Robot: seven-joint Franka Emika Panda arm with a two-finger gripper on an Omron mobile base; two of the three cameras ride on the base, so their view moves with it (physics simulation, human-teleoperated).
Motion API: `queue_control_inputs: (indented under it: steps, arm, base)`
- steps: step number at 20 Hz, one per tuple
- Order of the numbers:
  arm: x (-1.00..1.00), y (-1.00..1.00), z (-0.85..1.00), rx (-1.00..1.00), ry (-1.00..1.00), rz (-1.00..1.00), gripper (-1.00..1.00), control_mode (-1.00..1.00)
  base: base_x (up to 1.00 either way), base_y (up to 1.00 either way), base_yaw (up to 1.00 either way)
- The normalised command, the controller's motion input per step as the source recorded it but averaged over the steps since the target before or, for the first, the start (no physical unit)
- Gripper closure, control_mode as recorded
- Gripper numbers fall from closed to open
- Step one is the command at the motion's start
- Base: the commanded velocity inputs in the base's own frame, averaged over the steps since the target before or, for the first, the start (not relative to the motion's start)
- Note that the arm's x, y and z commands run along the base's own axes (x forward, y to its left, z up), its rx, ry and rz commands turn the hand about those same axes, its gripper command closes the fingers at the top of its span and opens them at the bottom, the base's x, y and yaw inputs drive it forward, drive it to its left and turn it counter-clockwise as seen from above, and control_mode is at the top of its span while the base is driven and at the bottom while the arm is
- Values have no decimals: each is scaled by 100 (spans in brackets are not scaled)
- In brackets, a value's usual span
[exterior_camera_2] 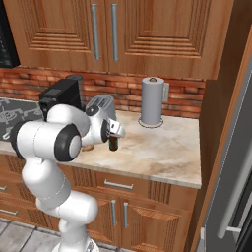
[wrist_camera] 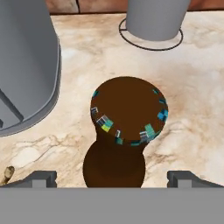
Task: Place the beer and liquor on the top shelf of the fridge to keep them out of children's reach, and place the onion on lower shelves for easy access.
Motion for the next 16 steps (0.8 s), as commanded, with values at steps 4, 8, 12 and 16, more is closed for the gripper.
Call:
queue_control_inputs:
  steps: [4, 8, 12, 16]
  arm:
    - [12, 0, -16, 0, 0, 0, -100, -100]
    - [11, 0, -14, 0, 0, 0, -100, -100]
    - [12, 0, -14, 0, 0, 0, 100, -100]
    - [10, 0, -15, 0, 0, 0, 100, -100]
  base:
    - [0, 0, 0]
    - [0, 0, 0]
    - [0, 0, 0]
    - [0, 0, 0]
